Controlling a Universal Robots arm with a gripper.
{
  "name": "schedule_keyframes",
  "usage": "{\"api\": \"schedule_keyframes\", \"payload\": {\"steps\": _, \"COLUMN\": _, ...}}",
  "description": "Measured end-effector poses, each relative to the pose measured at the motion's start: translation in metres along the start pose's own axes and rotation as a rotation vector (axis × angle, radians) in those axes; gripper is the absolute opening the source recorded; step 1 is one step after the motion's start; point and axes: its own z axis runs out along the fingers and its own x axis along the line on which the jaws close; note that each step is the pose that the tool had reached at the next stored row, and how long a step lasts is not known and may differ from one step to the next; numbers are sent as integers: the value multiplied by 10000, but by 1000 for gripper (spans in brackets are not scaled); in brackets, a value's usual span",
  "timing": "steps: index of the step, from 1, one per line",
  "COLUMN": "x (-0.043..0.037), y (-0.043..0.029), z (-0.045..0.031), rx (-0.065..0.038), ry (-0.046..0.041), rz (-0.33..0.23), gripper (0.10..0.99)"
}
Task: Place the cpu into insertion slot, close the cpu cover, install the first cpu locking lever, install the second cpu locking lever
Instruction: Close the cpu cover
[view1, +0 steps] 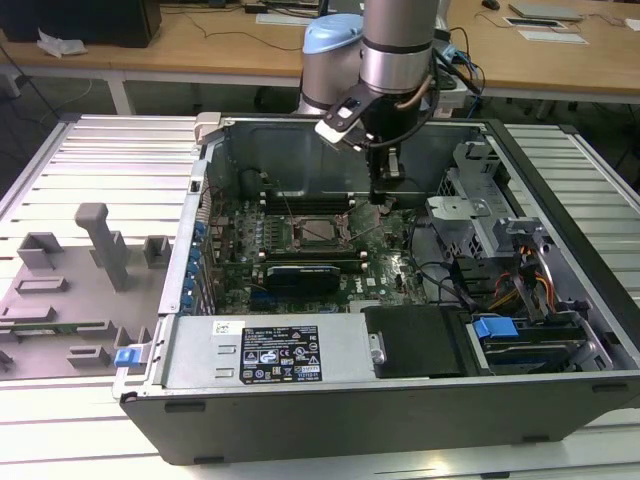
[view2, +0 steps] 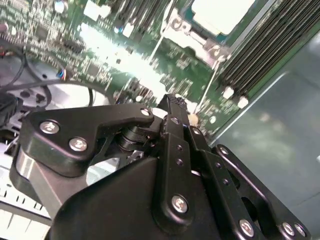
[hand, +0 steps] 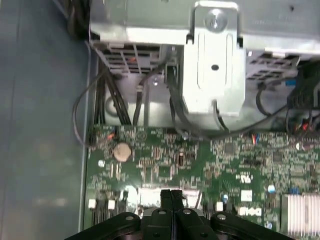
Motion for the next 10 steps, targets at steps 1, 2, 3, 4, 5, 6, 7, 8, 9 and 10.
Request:
{"api": "schedule_keyframes", "payload": {"steps": 1, "x": -1, "y": 30, "z": 2, "rx": 1, "ry": 1, "rz": -2, "gripper": 106}}
{"api": "schedule_keyframes", "payload": {"steps": 2, "x": -2, "y": 59, "z": 5, "rx": 2, "ry": 0, "rz": -1, "gripper": 106}}
{"api": "schedule_keyframes", "payload": {"steps": 3, "x": -3, "y": 87, "z": 7, "rx": 2, "ry": 0, "rz": -1, "gripper": 106}}
{"api": "schedule_keyframes", "payload": {"steps": 4, "x": -4, "y": 103, "z": 8, "rx": 3, "ry": 0, "rz": -2, "gripper": 106}}
{"api": "schedule_keyframes", "payload": {"steps": 5, "x": -5, "y": 135, "z": 11, "rx": 4, "ry": 1, "rz": 0, "gripper": 106}}
{"api": "schedule_keyframes", "payload": {"steps": 6, "x": -6, "y": 148, "z": 13, "rx": 4, "ry": 1, "rz": -1, "gripper": 106}}
{"api": "schedule_keyframes", "payload": {"steps": 7, "x": -6, "y": 164, "z": 18, "rx": 7, "ry": -1, "rz": -1, "gripper": 106}}
{"api": "schedule_keyframes", "payload": {"steps": 8, "x": -6, "y": 174, "z": 35, "rx": 10, "ry": -2, "rz": -2, "gripper": 106}}
{"api": "schedule_keyframes", "payload": {"steps": 9, "x": -6, "y": 178, "z": 53, "rx": 13, "ry": -4, "rz": -2, "gripper": 106}}
{"api": "schedule_keyframes", "payload": {"steps": 10, "x": -6, "y": 181, "z": 72, "rx": 17, "ry": -4, "rz": -2, "gripper": 106}}
